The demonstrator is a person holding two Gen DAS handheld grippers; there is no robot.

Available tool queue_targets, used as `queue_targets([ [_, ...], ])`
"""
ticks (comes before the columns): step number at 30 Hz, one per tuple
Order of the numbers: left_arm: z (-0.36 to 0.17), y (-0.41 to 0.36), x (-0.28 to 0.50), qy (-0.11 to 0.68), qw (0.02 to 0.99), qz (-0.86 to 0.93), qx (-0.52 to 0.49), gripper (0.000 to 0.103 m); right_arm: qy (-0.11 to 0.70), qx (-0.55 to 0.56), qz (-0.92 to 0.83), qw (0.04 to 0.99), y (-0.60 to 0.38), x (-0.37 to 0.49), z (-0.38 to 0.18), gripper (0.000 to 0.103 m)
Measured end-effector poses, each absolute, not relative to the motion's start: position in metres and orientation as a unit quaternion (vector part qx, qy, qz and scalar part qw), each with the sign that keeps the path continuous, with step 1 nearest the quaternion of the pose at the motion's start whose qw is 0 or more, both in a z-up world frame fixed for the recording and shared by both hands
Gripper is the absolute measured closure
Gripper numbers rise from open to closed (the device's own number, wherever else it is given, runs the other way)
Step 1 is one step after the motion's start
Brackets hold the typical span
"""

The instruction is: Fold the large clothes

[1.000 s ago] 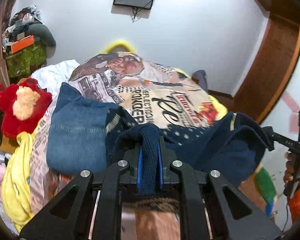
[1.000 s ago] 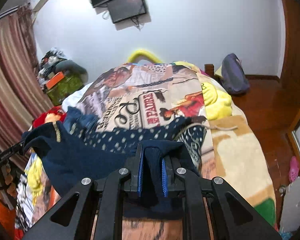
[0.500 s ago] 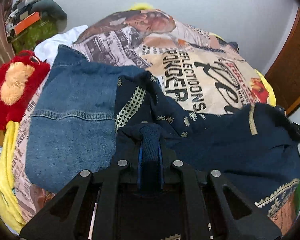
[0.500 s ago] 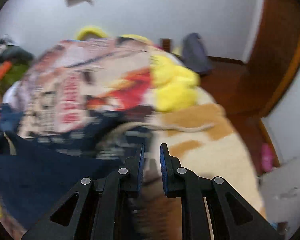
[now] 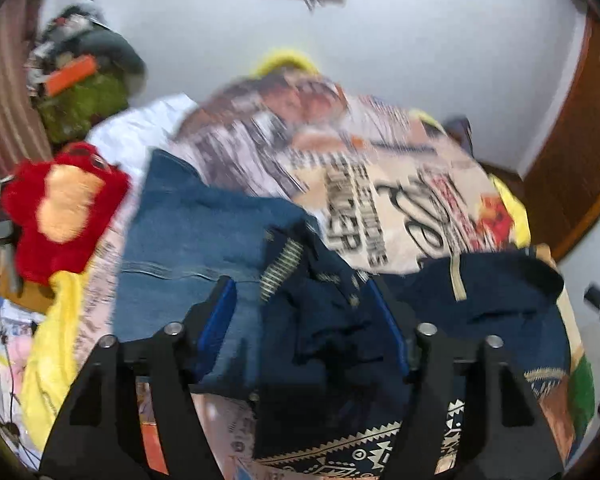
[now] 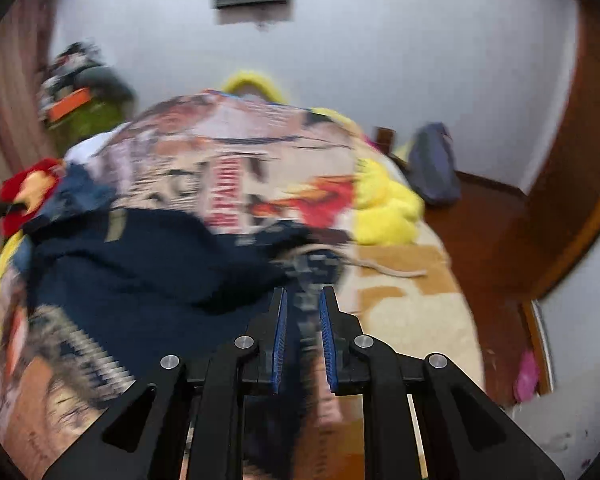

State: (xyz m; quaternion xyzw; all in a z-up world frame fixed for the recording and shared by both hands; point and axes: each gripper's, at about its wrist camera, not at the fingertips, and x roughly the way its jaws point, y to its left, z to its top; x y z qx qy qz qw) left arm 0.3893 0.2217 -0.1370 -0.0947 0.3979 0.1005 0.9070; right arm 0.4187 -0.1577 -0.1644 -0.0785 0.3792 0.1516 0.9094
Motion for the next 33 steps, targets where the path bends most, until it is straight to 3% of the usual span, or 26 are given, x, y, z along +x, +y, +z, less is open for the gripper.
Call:
queue_targets([
  [4,-0.138,0.222,0.371,0.413,0.903,0.094,-0.073,0.036,0.404,-0.064,0.201,0.890,-0.129,0.402,-0.170,0.090],
  [9,-0.177,0.207,0.359,0.462,0.884,0.066,-0.038,0.036,0.441,-0.042,0.229,0.867,-0.106,0.398,-0.192,0.090],
  [16,-0.232,0.185,0.395,0.510,0.858,0.059,0.023,0.036,0.473,-0.074,0.215,0.851,-0.068,0.430,-0.225,0.090],
  [28,-0.188,0.230,0.463,0.419,0.900,0.118,-0.009,0.036,0.431,-0.052,0.162,0.886,-0.059,0.509,-0.216,0.090],
  [33,-0.182,0.244,0.472,0.423,0.897,0.129,-0.033,0.036,0.432,-0.029,0.093,0.896,-0.079,0.530,-0.218,0.090],
])
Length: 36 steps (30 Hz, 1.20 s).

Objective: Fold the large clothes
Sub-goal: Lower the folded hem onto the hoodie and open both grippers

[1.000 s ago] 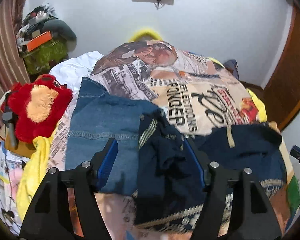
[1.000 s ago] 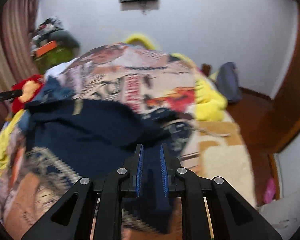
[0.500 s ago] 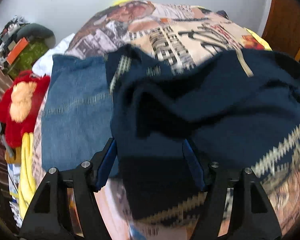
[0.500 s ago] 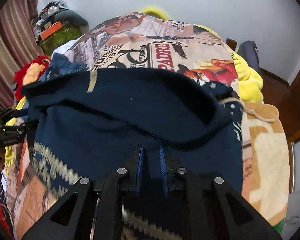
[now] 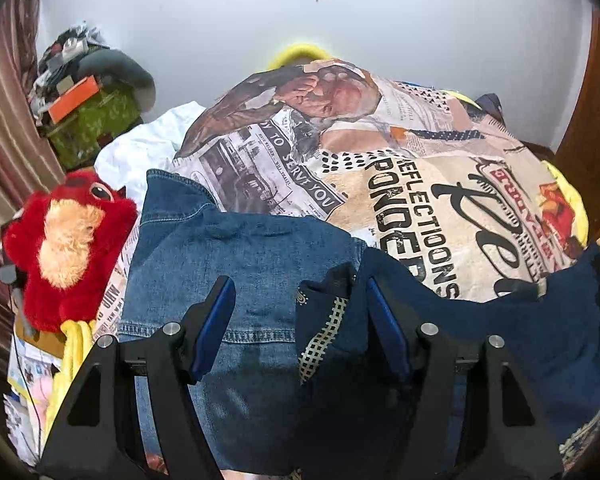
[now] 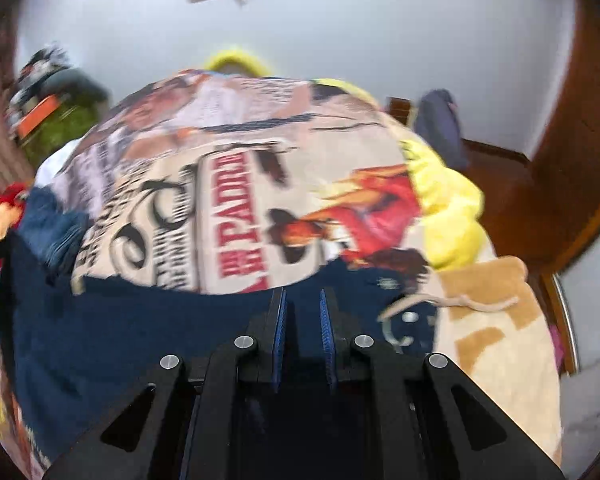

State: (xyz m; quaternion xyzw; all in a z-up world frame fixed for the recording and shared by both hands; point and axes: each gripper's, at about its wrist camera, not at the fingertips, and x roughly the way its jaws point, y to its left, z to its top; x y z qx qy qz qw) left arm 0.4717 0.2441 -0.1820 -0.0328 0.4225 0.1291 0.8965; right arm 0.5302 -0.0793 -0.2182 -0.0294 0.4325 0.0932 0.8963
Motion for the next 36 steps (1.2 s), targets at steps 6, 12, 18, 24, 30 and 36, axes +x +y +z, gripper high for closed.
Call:
queue_targets([
  [6,-0.165,0.219,0.442,0.418,0.905,0.082,-0.024,0.036,0.420,-0.025,0.161,0.893,-0.081,0.496,-0.191,0.090],
  [12,-0.152,0.179,0.405,0.422,0.906,0.000,-0.017,0.034,0.393,-0.091,0.242,0.882,-0.048,0.428,-0.168,0.090],
  [18,-0.165,0.136,0.375,0.439,0.897,-0.045,0.009,0.024,0.403,-0.125,0.301,0.855,-0.016,0.376,-0.184,0.090],
  [24,-0.211,0.110,0.373,0.475,0.878,-0.060,-0.007,0.024,0.439,-0.137,0.292,0.838,-0.006,0.373,-0.238,0.090],
  [30,-0.254,0.101,0.366,0.491,0.870,-0.037,0.025,0.019,0.440,-0.115,0.307,0.836,-0.021,0.369,-0.243,0.090],
  [36,-0.251,0.110,0.351,0.483,0.875,-0.031,0.023,0.017,0.416,-0.153,0.290,0.848,-0.029,0.353,-0.244,0.090],
])
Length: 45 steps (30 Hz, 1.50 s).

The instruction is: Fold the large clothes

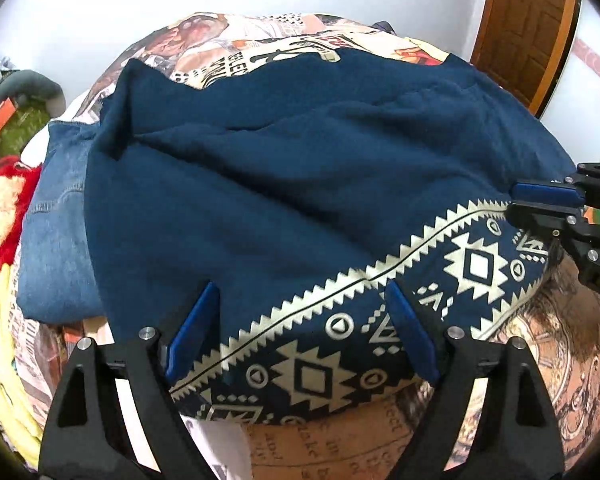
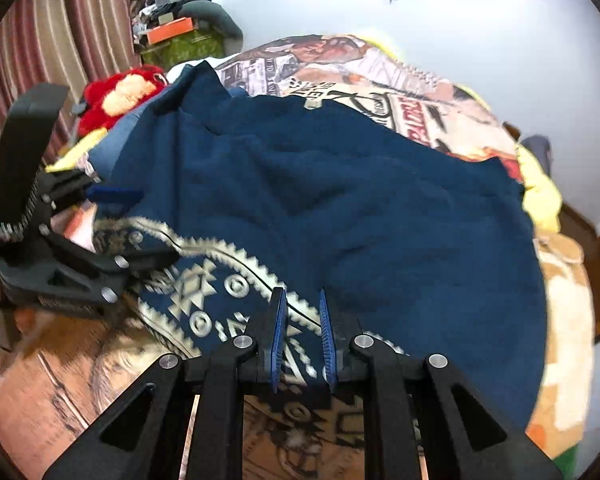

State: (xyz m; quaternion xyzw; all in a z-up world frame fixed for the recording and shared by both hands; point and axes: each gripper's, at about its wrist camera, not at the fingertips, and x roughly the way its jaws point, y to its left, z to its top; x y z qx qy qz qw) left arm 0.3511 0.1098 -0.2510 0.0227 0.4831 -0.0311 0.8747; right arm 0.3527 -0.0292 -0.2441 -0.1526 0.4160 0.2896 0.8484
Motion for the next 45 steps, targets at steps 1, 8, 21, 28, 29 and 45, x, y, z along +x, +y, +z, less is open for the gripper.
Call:
queue_targets([
  [1,-0.251,0.111,0.350,0.484,0.874,-0.032,0.019,0.017,0.414,-0.156,0.287,0.850,-0.032,0.351,-0.244,0.090],
  [8,-0.248,0.123,0.328,0.483,0.875,-0.027,-0.002,0.014,0.427,-0.153,0.219,0.864,-0.076,0.357,-0.247,0.090],
  [21,-0.260,0.180,0.286,0.501,0.861,0.089,-0.002,0.015,0.471,-0.106,0.104,0.870,-0.168,0.366,-0.262,0.089],
  [28,-0.248,0.229,0.242,0.474,0.865,0.157,-0.054,0.015,0.462,-0.128,0.077,0.874,-0.173,0.362,-0.257,0.070],
  [29,-0.244,0.231,0.235,0.467,0.868,0.157,-0.061,0.015,0.461,-0.116,0.083,0.876,-0.174,0.362,-0.250,0.070],
  [45,-0.264,0.185,0.261,0.480,0.809,-0.050,-0.336,0.016,0.465,-0.051,0.258,0.845,-0.084,0.359,-0.208,0.070],
])
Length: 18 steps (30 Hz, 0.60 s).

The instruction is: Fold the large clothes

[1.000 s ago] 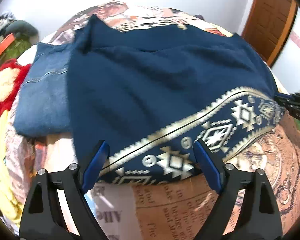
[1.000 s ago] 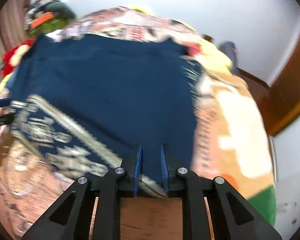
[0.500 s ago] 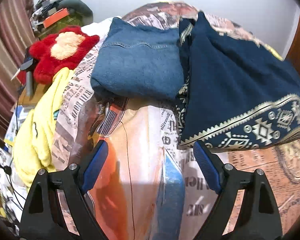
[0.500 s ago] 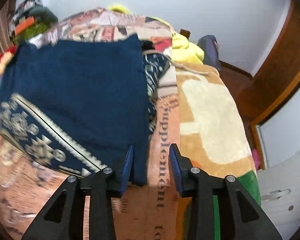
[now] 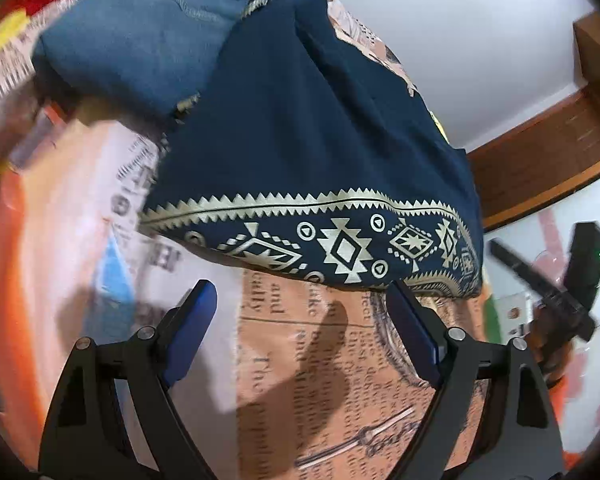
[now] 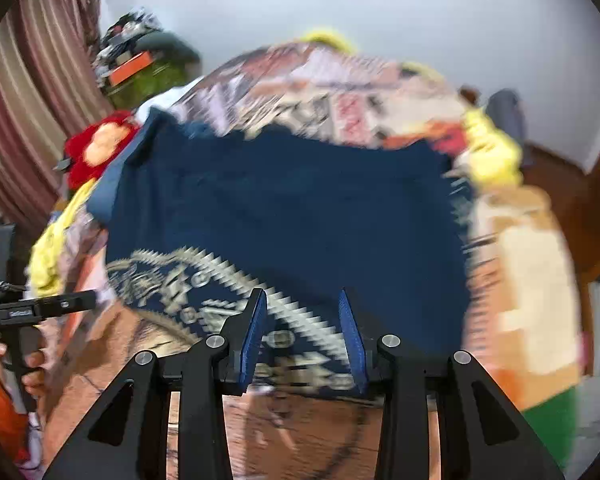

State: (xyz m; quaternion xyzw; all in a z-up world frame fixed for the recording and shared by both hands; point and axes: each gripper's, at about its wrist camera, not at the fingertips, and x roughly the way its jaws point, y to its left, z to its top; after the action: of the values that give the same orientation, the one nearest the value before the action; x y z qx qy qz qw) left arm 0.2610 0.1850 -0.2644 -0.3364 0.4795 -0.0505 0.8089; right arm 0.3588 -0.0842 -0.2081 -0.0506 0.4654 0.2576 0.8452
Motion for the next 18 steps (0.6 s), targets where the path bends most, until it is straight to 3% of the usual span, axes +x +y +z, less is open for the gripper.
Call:
queue_targets([
  [3,-0.279,0.191,0.269,0.480,0.793,-0.056,-0.371,0.017,0.508,-0.047,0.263,0.819,-0.068,0.364,-0.238,0.069],
  [7,-0.288,0.206,0.280,0.458,0.788,-0.051,-0.409,0.017,0.499,-0.024,0.270,0.823,-0.070,0.366,-0.247,0.064],
  [13,-0.296,0.207,0.315,0.447,0.801,-0.017,-0.397,0.019,0.496,-0.015,0.294,0.817,-0.072,0.366,-0.249,0.051],
  [15,-0.296,0.206,0.326,0.441,0.803,-0.001,-0.402,0.020,0.491,-0.022,0.299,0.818,-0.067,0.364,-0.248,0.041],
  [18,-0.292,0.200,0.340,0.441,0.812,0.031,-0.380,0.036,0.486,-0.031,0.307,0.818,-0.060,0.360,-0.249,0.027],
])
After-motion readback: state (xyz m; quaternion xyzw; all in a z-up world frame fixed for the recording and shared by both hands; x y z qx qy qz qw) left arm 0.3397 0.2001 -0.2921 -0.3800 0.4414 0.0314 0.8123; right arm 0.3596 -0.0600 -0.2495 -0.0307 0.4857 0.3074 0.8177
